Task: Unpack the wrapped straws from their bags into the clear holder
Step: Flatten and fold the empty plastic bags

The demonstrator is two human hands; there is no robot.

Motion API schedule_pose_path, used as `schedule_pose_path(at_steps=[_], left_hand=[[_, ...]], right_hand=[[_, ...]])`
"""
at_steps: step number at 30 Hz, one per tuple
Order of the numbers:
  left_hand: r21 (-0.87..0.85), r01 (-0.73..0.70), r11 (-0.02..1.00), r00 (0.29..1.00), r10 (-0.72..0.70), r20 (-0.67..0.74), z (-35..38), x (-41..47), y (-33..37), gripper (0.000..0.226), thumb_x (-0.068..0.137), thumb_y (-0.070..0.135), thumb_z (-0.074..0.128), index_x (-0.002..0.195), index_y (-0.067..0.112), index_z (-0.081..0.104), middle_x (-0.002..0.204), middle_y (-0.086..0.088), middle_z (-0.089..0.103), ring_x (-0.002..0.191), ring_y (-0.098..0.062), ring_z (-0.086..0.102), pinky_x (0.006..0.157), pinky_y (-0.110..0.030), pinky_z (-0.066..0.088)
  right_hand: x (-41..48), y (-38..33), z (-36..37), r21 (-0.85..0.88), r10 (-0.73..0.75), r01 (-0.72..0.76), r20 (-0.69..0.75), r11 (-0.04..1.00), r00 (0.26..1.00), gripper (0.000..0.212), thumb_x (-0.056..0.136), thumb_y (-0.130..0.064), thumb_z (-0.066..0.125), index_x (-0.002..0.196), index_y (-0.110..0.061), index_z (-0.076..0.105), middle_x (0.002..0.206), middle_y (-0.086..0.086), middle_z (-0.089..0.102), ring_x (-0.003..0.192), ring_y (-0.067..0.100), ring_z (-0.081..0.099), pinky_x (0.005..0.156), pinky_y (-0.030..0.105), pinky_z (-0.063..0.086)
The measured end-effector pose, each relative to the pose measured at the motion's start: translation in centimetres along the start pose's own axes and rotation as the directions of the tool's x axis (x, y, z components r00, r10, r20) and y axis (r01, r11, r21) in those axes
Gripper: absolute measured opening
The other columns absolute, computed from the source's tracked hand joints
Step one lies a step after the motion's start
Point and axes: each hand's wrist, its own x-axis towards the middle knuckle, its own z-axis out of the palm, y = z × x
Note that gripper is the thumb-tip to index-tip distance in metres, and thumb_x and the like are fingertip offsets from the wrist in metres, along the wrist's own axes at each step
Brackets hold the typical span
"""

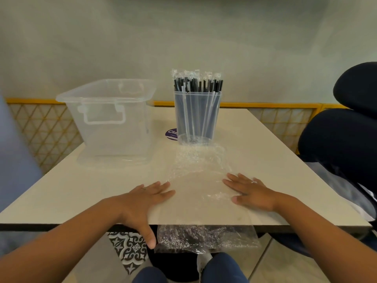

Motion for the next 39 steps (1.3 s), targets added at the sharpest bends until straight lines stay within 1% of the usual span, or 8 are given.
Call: schedule_pose_path(at_steps=[4,8,11,14,21,28,34,39], left_hand=[[-0.143,0.016,0.990,0.986,-0.039,-0.164,0.2,-0.2,1.4,0.120,0.044,0.086,0.057,0.146,0.043,0.011,0.150,0.021,0.002,0.142,-0.003,0.004,0.117,-0.030,0.006],[-0.550,-0.017,0.835,0.873,-0.257,-0.416,-0.2,1.2,2.1,0.027,0.083,0.039,0.061,0.101,0.021,0.072,0.112,0.001,0.066,0.105,-0.014,0.060,0.095,-0.026,0.044],[-0.642,-0.013,0.767,0.792,-0.385,-0.475,-0.6,2.2,2.5,0.042,0.092,0.031,0.057,0.050,0.024,0.057,0.050,0.012,0.048,0.049,-0.008,0.042,0.053,-0.023,0.032],[-0.701,-0.005,0.713,0.769,-0.445,-0.458,-0.7,3.7,2.6,0.045,0.094,0.019,0.051,0.049,0.023,0.050,0.049,0.009,0.044,0.048,-0.011,0.037,0.049,-0.023,0.028],[-0.613,0.004,0.790,0.767,-0.396,-0.505,-0.7,5.1,1.6,0.027,0.093,0.025,0.055,0.068,0.014,0.059,0.068,0.007,0.055,0.064,-0.006,0.048,0.056,-0.015,0.033],[-0.569,-0.098,0.816,0.853,-0.226,-0.471,-0.6,4.2,0.3,0.029,0.085,0.008,0.064,0.092,0.036,0.064,0.101,0.023,0.059,0.100,0.008,0.047,0.084,-0.004,0.035],[-0.639,-0.112,0.761,0.908,-0.183,-0.378,-1.2,3.5,0.0,0.077,0.081,-0.009,0.054,0.073,0.068,0.061,0.097,0.033,0.059,0.104,0.010,0.049,0.082,-0.001,0.034],[-0.751,-0.081,0.655,0.833,-0.369,-0.411,-1.0,4.7,0.7,0.033,0.084,0.026,0.068,0.052,0.034,0.067,0.068,0.019,0.066,0.069,-0.008,0.057,0.071,-0.021,0.041]], right_hand=[[-0.4,0.1,0.2,0.080,-0.007,0.008,-0.016,0.997,1.000,0.057,0.099,-0.030,0.039,0.147,-0.036,0.010,0.157,-0.013,-0.004,0.145,0.011,-0.009,0.115,0.039,-0.007],[-0.3,0.7,0.0,0.403,-0.044,0.072,-0.078,0.912,0.996,0.041,0.094,-0.019,0.048,0.129,-0.039,0.043,0.152,-0.012,0.022,0.144,0.012,0.006,0.116,0.033,-0.002],[-1.0,0.7,-0.5,0.781,-0.040,0.112,-0.111,0.615,0.993,0.031,0.087,-0.033,0.047,0.109,-0.024,0.066,0.139,-0.009,0.045,0.138,0.013,0.029,0.115,0.027,0.010],[-1.5,1.8,-0.9,0.917,-0.017,0.129,-0.133,0.379,0.991,0.040,0.091,-0.034,0.037,0.108,-0.015,0.069,0.128,-0.005,0.060,0.125,0.007,0.048,0.110,0.024,0.024],[-0.8,2.4,-2.1,0.239,-0.206,0.164,0.161,0.957,0.965,0.070,0.084,0.002,0.052,0.131,-0.046,0.032,0.145,-0.028,0.010,0.134,-0.006,0.001,0.109,0.018,0.000],[0.5,2.0,-0.2,0.494,-0.047,0.189,-0.286,0.849,0.957,0.043,0.078,-0.016,0.073,0.084,-0.058,0.065,0.125,-0.027,0.049,0.124,-0.005,0.035,0.108,0.014,0.020],[1.4,1.1,-0.2,0.624,0.219,0.024,-0.311,0.781,0.925,0.013,0.087,-0.010,0.062,0.090,-0.002,0.072,0.101,0.019,0.069,0.093,0.024,0.063,0.080,0.026,0.046],[2.4,0.3,-1.1,0.783,0.372,-0.035,-0.256,0.621,0.892,0.027,0.088,-0.019,0.058,0.065,-0.005,0.061,0.099,0.026,0.067,0.091,0.035,0.063,0.073,0.031,0.039]])
